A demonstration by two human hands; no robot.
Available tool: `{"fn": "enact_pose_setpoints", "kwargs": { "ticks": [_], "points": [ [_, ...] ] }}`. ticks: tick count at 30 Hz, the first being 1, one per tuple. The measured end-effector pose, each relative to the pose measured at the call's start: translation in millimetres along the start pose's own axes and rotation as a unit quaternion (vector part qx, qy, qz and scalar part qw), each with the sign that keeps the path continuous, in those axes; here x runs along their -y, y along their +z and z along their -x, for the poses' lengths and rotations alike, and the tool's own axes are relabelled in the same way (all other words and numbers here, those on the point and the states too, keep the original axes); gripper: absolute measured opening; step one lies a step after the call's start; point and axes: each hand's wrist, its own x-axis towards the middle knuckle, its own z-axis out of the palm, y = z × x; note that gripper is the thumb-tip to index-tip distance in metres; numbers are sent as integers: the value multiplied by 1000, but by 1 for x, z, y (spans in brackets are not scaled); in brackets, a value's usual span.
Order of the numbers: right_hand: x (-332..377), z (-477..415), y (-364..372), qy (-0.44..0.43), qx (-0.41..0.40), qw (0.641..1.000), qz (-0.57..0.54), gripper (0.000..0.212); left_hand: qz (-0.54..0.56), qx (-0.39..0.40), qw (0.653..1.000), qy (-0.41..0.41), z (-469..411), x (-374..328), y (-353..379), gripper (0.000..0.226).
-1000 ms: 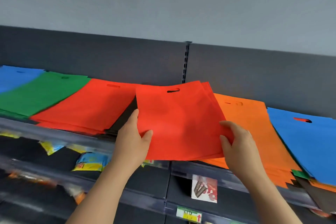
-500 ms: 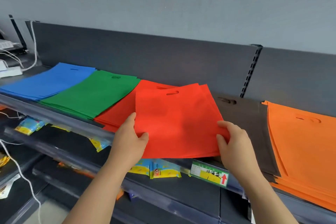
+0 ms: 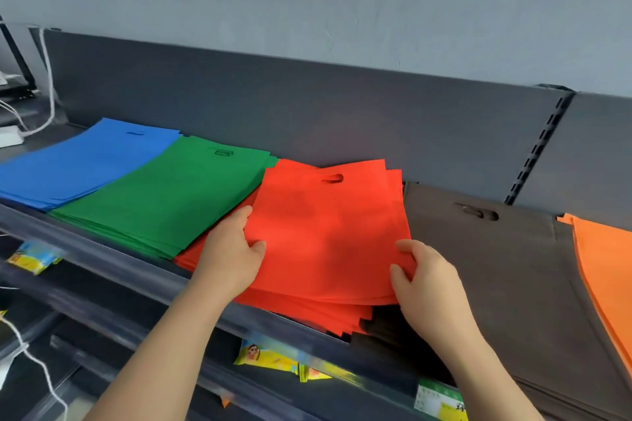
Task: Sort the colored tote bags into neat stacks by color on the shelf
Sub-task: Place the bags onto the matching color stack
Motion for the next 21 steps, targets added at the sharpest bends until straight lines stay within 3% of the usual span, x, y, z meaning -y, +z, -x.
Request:
{"fn": "enact_pose_setpoints", "kwargs": {
  "ticks": [10, 13, 16, 21],
  "points": [
    [41, 7, 31, 41, -3, 997, 63, 19, -145, 68, 985, 69, -52, 24, -30, 52],
    [49, 11, 39, 34, 13, 986, 164, 23, -222, 97, 965, 104, -58, 31, -38, 41],
    [57, 18, 39, 47, 9, 969, 244, 27, -290, 104, 940, 146, -58, 36, -43, 49],
    [58, 37, 25, 74, -34, 968, 239, 37, -206, 66, 935, 281, -40, 17, -41, 46]
  ]
}}
